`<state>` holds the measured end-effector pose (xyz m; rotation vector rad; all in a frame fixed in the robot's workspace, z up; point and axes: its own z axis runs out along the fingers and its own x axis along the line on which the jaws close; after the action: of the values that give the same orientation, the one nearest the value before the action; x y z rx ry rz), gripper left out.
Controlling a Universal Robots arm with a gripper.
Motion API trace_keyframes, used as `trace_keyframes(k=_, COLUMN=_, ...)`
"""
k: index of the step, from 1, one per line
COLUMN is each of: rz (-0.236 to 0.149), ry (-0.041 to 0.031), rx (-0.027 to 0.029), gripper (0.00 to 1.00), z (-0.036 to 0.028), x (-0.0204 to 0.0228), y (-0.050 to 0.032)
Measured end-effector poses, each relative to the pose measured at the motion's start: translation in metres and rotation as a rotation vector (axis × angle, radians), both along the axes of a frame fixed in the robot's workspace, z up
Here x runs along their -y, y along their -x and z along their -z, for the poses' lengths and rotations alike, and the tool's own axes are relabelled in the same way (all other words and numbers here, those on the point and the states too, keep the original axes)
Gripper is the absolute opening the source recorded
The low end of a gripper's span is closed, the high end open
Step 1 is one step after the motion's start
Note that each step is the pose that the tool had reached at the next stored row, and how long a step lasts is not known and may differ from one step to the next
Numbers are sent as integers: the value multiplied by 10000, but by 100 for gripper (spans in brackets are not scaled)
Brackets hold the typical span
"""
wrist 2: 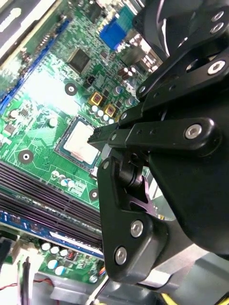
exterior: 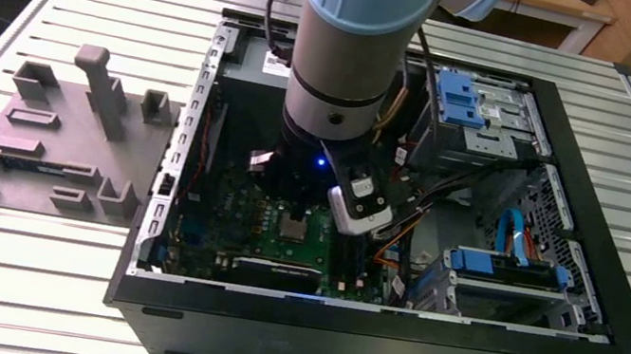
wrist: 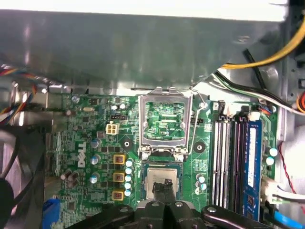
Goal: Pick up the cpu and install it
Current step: 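Close the cpu cover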
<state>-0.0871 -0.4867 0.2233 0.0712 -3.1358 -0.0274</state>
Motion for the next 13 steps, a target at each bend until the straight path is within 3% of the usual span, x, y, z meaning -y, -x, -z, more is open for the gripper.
trace_keyframes(k=4, rz=-591, ry=-2, rx=1, gripper=10, z=1, x=0, y=-6)
trace_keyframes(k=8, rz=-605, ry=-1, rx=0, gripper=10, z=-100, x=0, y=-6)
trace_keyframes(k=13, rz=-809, ry=-2, rx=1, gripper=10, z=-103, x=-1, y=-5)
